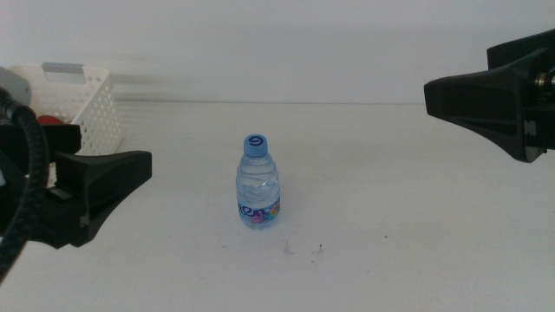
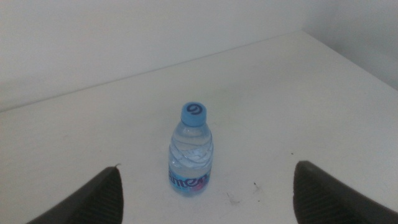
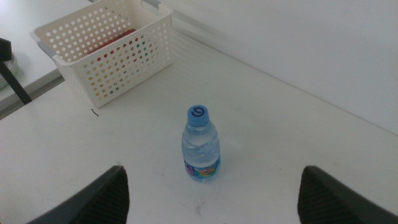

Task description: Use arms to grab the bottles and put them into the dustbin to the left of the table.

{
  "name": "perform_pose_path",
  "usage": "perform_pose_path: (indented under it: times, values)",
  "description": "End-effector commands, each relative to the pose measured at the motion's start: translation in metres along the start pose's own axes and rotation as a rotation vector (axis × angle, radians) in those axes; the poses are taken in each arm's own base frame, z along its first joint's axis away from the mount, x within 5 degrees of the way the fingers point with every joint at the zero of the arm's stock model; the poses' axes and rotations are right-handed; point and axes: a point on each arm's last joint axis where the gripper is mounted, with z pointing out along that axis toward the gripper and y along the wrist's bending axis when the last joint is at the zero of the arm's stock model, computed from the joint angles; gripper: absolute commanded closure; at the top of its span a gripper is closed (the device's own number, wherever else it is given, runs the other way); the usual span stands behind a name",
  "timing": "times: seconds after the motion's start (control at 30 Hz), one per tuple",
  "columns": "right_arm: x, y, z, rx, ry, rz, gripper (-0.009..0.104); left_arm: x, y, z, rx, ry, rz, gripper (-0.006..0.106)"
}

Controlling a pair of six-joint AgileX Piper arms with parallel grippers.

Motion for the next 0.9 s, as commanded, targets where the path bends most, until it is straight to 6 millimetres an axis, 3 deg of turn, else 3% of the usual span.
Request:
perform_pose_path:
  times: [0.0,0.47,0.57,0.77,0.87]
  values:
    - [-0.002,0.001,-0.002,-0.002,-0.009,-0.002,0.012,-0.002,0.0,0.0,-0.002,-0.024,0.001,0.007]
    - [-0.002,0.001,-0.002,-0.002,-0.009,-0.002,0.012,-0.009,0.008,0.001,-0.093,-0.117,0.064,0.007]
    - [-0.002,0.001,-0.002,-0.002,-0.009,-0.002,0.012,0.018,0.011,0.016,-0.103,-0.096,-0.021,0.007]
    - [-0.002,0.001,-0.002,-0.002,-0.009,-0.002,0.012,0.108,0.01,0.051,-0.026,-0.29,-0.1,0.007]
    - [-0.002,0.001,-0.002,-0.002,-0.009,-0.002,0.012,0.145,0.016,0.06,-0.056,-0.202,-0.134,0.007]
